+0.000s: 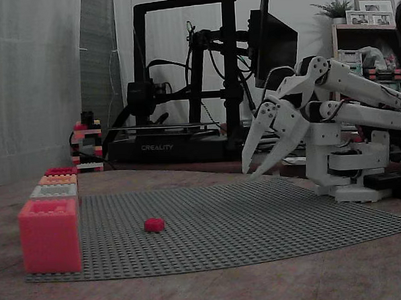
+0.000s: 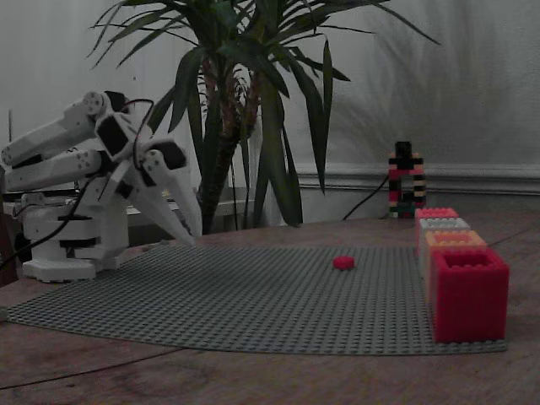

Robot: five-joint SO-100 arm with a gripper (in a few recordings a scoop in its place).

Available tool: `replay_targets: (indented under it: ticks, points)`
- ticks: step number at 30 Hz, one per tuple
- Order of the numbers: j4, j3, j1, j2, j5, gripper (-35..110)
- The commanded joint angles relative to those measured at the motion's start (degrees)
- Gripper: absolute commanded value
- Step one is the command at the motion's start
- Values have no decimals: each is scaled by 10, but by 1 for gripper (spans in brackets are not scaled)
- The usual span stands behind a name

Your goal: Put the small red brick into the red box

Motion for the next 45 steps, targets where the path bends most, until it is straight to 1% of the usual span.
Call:
replay_targets:
  ticks: [1, 13, 16, 18, 21, 23, 24, 26, 27, 31, 36, 38, 41, 45]
  points:
    - [18, -6, -27, 7, -6, 0]
    - [7, -6, -27, 7, 1, 0]
    - [-16, -56, -27, -11, 16, 0]
    - [-54, -113, -27, -93, 24, 0]
    - [-106, -217, -27, -252, -43, 0]
    - [-121, -302, -33, -356, -76, 1]
    - [-120, -346, -40, -408, -103, 1]
    - [-102, -416, -53, -492, -208, 3]
    - [-95, -446, -60, -534, -241, 4]
    - [-62, -546, -105, -707, -319, 14]
    - [-5, -671, -145, -861, -357, 15]
    - [1, -721, -147, -914, -363, 16]
    - [11, -797, -148, -986, -379, 21]
    - [19, -870, -151, -1052, -388, 22]
